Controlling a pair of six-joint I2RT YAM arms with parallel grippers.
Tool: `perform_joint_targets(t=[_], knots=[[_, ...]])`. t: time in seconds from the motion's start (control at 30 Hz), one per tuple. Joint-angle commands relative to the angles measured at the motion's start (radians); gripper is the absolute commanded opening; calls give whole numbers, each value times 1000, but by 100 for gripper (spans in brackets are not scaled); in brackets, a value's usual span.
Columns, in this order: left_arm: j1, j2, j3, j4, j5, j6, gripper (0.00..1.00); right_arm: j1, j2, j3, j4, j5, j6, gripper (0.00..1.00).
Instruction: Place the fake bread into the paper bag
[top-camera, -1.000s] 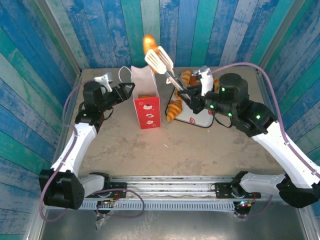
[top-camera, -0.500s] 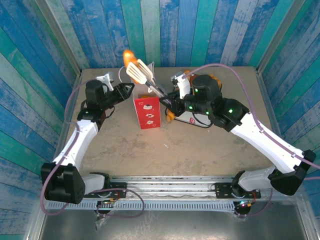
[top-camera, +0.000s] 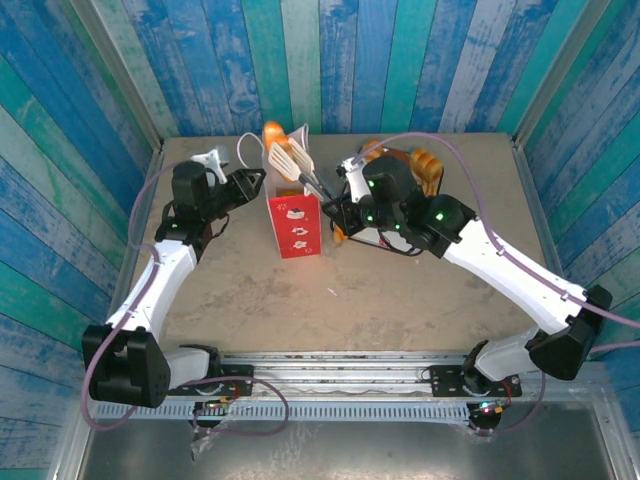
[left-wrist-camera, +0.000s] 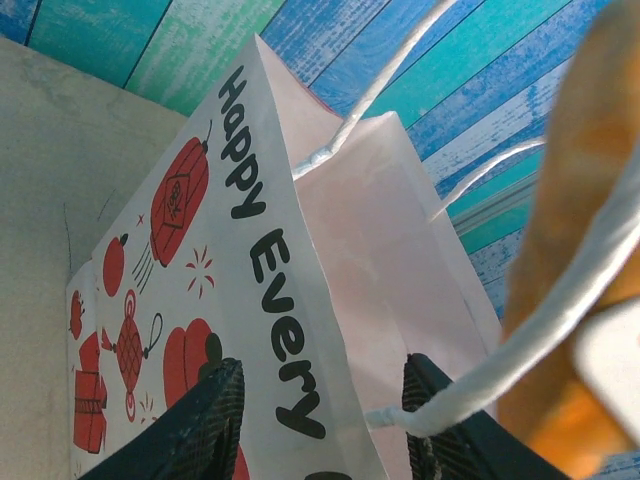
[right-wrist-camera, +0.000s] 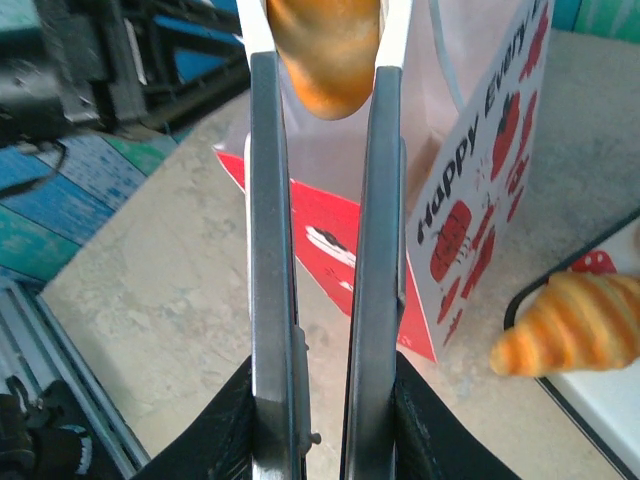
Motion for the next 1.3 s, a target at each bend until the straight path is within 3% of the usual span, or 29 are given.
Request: perform_joint_targets(t=[0.0, 0.43, 0.67, 1.27], knots=[[-3, -4, -9, -5, -13, 26, 45, 5, 9, 24, -17, 33, 10, 17], [-3, -19, -25, -12, -31, 31, 33, 6, 14, 18, -70, 78, 6, 25], [-2, -22, -24, -13, -33, 28, 32, 3, 21, 25, -68, 82, 1, 35], [-3, -34, -11, -37, -23, 22, 31, -6, 37, 61, -21, 58, -14, 43]])
